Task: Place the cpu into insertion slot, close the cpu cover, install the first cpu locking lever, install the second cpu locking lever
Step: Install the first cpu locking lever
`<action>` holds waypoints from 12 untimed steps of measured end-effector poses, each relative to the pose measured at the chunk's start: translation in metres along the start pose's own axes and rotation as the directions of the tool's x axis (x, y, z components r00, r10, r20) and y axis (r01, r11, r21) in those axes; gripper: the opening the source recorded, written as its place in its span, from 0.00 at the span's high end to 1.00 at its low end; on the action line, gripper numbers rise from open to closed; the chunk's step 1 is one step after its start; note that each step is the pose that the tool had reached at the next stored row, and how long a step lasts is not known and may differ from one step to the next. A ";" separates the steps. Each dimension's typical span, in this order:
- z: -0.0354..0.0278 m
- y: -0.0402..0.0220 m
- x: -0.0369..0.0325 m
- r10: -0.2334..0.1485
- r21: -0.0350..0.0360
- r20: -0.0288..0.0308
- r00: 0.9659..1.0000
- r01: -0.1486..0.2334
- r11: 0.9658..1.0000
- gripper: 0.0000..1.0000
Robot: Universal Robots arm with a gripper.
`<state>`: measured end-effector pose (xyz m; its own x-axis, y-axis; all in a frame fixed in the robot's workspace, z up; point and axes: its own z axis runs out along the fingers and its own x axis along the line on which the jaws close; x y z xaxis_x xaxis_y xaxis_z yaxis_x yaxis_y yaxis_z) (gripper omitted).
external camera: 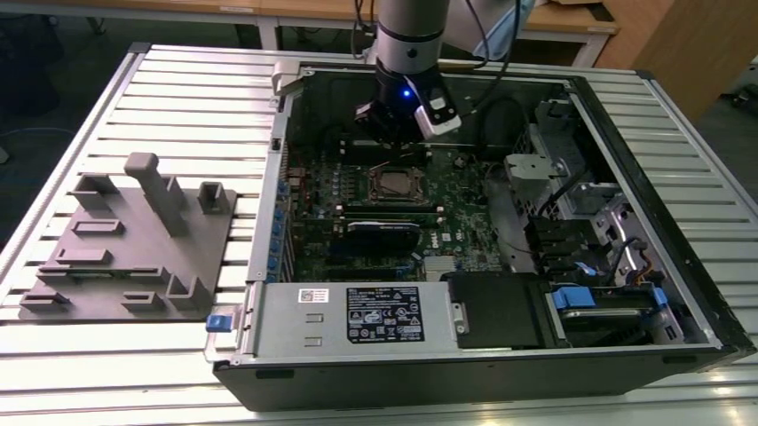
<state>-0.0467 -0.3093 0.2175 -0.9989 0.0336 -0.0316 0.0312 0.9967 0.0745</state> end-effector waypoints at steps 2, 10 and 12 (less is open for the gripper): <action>0.0002 0.0003 -0.0008 0.001 0.000 0.000 1.000 -0.001 1.000 0.89; 0.0013 0.0014 -0.0045 0.008 0.000 0.001 1.000 -0.008 1.000 0.89; 0.0018 0.0016 -0.0057 0.009 0.000 0.001 1.000 -0.009 1.000 0.89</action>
<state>-0.0409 -0.3078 0.2160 -0.9986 0.0427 -0.0315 0.0403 0.9964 0.0744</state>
